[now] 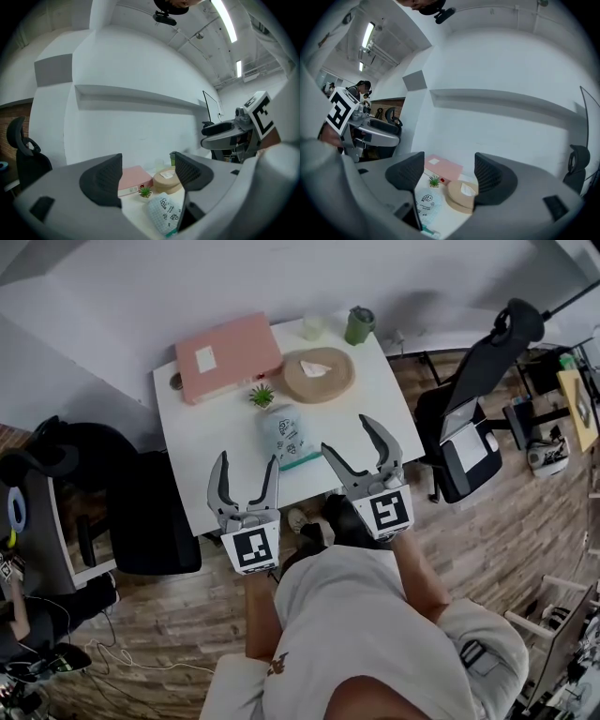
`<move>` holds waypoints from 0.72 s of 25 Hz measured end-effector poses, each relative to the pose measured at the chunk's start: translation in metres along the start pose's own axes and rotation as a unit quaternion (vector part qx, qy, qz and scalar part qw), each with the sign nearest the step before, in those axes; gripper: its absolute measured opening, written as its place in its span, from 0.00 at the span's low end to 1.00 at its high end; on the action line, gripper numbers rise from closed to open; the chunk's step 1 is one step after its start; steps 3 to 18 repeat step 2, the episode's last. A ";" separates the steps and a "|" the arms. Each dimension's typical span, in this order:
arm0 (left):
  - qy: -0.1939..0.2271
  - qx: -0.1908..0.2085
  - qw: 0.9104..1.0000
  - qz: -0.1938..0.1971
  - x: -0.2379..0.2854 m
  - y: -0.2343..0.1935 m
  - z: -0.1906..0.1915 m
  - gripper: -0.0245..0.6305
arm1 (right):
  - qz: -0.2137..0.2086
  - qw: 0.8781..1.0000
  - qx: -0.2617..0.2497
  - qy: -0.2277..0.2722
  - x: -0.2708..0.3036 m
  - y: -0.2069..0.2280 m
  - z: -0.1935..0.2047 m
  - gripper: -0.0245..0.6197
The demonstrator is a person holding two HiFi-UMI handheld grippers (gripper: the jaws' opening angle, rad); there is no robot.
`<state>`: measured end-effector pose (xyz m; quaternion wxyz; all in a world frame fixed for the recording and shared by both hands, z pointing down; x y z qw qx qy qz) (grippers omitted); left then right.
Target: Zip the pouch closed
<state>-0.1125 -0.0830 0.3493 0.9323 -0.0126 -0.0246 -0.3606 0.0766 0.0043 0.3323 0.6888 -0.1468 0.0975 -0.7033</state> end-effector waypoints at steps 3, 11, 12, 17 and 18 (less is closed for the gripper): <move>-0.001 -0.004 1.000 -0.003 -0.002 0.000 -0.001 0.56 | -0.002 1.000 -0.001 -0.003 -0.002 -0.002 -0.001 0.54; -0.001 -0.004 1.000 -0.003 -0.002 0.000 -0.001 0.56 | -0.002 1.000 -0.001 -0.003 -0.002 -0.002 -0.001 0.54; -0.001 -0.004 1.000 -0.003 -0.002 0.000 -0.001 0.56 | -0.002 1.000 -0.001 -0.003 -0.002 -0.002 -0.001 0.54; -0.001 -0.004 1.000 -0.003 -0.002 0.000 -0.001 0.56 | -0.002 1.000 -0.001 -0.003 -0.002 -0.002 -0.001 0.54; -0.001 -0.004 1.000 -0.003 -0.002 0.000 -0.001 0.56 | -0.002 1.000 -0.001 -0.003 -0.002 -0.002 -0.001 0.54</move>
Point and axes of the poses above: the fingertips, and each gripper's own axes: x forward along the fingers, y to its right, z out of its underside, the point moved 7 cm from there along -x, backward along the fingers, and after that the axes turned 5 degrees about -x, right-handed, at the moved point
